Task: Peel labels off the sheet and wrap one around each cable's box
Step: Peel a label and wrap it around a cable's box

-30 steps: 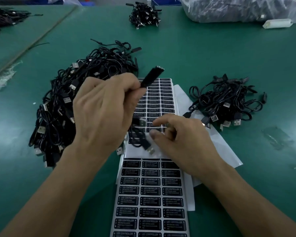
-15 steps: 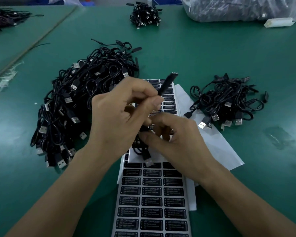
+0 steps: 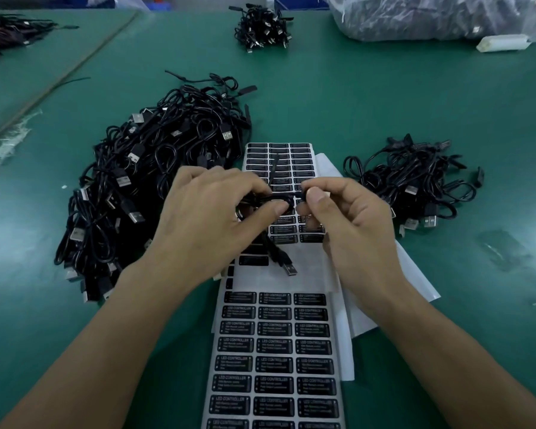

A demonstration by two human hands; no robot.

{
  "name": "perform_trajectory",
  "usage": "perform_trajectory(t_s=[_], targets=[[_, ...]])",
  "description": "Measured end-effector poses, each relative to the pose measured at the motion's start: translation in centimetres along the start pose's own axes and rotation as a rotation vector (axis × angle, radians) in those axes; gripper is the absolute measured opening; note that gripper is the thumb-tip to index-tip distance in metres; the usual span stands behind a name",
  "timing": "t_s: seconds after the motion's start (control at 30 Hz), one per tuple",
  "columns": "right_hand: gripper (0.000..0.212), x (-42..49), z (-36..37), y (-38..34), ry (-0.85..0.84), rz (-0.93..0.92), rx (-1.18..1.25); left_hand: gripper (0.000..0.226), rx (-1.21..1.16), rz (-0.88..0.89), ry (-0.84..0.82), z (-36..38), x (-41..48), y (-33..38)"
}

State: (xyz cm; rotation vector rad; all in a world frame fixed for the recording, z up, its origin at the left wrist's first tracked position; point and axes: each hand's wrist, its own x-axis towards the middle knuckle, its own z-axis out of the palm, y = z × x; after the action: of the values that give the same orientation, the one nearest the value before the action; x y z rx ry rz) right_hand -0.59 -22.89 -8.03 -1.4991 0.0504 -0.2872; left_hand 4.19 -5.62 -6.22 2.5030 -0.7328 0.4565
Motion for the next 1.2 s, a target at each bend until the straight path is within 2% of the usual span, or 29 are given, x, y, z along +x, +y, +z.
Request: perform_trajectory(t_s=[0.13,0.23,0.3,0.37,0.43,0.5,0.6,0.67,0.73,0.8,0.87,0.97,1.1,1.2], targets=[[0.013,-0.1,0.1,0.0,0.008,0.002,0.019,0.029,-0.015,0.037,0.091,-0.2,-0.1,0.0],[0.015,-0.2,-0.1,0.0,0.005,-0.004,-0.043,0.035,-0.045,0.055,0.201,-0.5,0.0,0.0],[0.036,-0.5,-0.1,0.3,-0.024,-0.032,-0.274,0.041,-0.005,0.033,0.362,-0.8,0.1,-0.2],[0.056,-0.9,0.1,0.5,-0.127,-0.067,-0.580,0.046,0.029,-0.005,0.488,-1.3,0.0,-0.3],[0.071,-1.3,0.6,0.4,-0.285,-0.143,-0.856,0.055,0.026,-0.063,0.530,-1.8,0.0,0.1],[0.071,-1.4,0.8,0.4,-0.358,-0.206,-0.998,0.055,0.030,-0.118,0.514,-2.3,0.2,0.4],[0.035,-1.3,0.9,0.5,-0.299,-0.257,-0.955,0.059,0.167,-0.240,0.365,-2.4,0.1,-0.6],[0.012,-1.2,0.8,0.7,-0.221,-0.245,-0.842,0.052,0.294,-0.318,0.142,-2.3,0.0,-1.6],[0.006,-1.0,0.7,0.8,-0.113,-0.219,-0.715,0.044,0.345,-0.406,-0.077,-2.4,-0.1,-1.9],[0.004,-0.8,0.6,0.8,-0.014,-0.199,-0.624,0.032,0.309,-0.455,-0.174,-2.7,-0.1,-1.5],[0.005,-0.7,0.5,0.7,0.038,-0.183,-0.554,0.013,0.264,-0.455,-0.181,-3.0,-0.1,-1.2],[0.010,-0.7,0.4,0.7,0.049,-0.177,-0.517,0.023,0.319,-0.458,-0.179,-3.1,0.0,-1.2],[0.013,-0.7,0.5,0.6,0.012,-0.213,-0.485,0.023,0.454,-0.418,-0.118,-2.4,-0.1,-1.2],[0.019,-1.0,0.8,0.5,-0.071,-0.276,-0.468,0.025,0.308,-0.381,-0.015,-2.0,-0.2,-1.3]])
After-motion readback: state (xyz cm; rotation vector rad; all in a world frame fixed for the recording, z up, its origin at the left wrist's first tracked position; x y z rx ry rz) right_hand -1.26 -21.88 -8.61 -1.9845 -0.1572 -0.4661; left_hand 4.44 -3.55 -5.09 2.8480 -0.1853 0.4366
